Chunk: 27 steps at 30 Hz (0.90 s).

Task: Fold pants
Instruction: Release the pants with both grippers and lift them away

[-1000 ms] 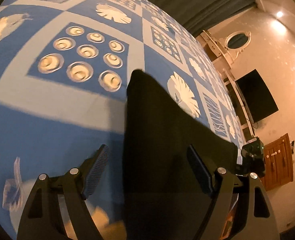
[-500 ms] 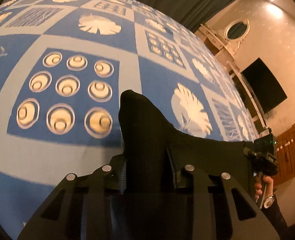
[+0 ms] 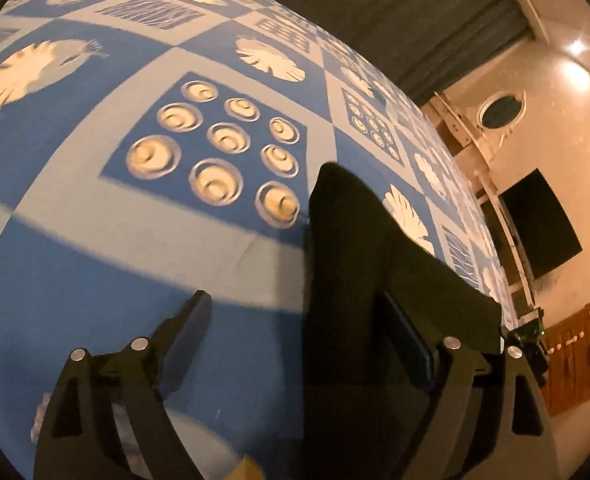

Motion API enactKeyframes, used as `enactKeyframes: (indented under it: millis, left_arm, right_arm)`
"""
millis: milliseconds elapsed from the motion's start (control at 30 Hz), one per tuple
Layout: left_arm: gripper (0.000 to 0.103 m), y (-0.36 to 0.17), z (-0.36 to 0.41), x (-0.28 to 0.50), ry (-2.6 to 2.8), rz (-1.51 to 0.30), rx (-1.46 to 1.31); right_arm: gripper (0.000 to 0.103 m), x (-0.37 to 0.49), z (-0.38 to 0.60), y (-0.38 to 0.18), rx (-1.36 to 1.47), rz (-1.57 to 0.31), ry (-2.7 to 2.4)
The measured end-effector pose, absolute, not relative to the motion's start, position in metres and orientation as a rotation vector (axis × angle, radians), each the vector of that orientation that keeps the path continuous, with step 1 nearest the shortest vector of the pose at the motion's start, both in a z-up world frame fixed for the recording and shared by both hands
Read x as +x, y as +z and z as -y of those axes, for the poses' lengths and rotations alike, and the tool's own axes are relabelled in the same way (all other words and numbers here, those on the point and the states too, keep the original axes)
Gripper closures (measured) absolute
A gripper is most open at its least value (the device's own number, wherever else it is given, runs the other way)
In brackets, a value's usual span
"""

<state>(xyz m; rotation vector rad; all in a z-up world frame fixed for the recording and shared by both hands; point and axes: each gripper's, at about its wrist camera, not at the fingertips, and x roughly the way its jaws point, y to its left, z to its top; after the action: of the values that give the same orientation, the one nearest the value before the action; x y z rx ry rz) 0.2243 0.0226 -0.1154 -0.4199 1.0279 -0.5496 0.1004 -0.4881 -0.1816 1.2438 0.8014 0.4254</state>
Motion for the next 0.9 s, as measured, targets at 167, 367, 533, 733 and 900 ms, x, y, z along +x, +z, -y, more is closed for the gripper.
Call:
enactKeyframes:
  millis: [167,367,533,733,900]
  left_arm:
    - [0.018,-0.113,-0.031,0.192,-0.550,-1.036,-0.417]
    - [0.018,-0.111,-0.033,0.156,-0.543,-1.079,-0.434]
    - [0.018,-0.108,-0.029,0.139,-0.527,-1.097,-0.387]
    - [0.018,-0.109,-0.028,0.126,-0.512,-1.112,-0.375]
    - [0.018,-0.106,-0.026,0.120,-0.510,-1.115,-0.356]
  right_arm:
    - [0.049,0.066,0.471,-0.180,1.233,-0.833,0.418]
    - [0.038,0.040,0.445,-0.167,1.098,-0.908,0.374]
    - [0.038,0.034,0.435,-0.162,1.053,-0.935,0.300]
    - [0.036,0.017,0.435,-0.161,1.075,-0.957,0.292]
    - [0.024,0.005,0.429,-0.157,1.062,-0.962,0.297]
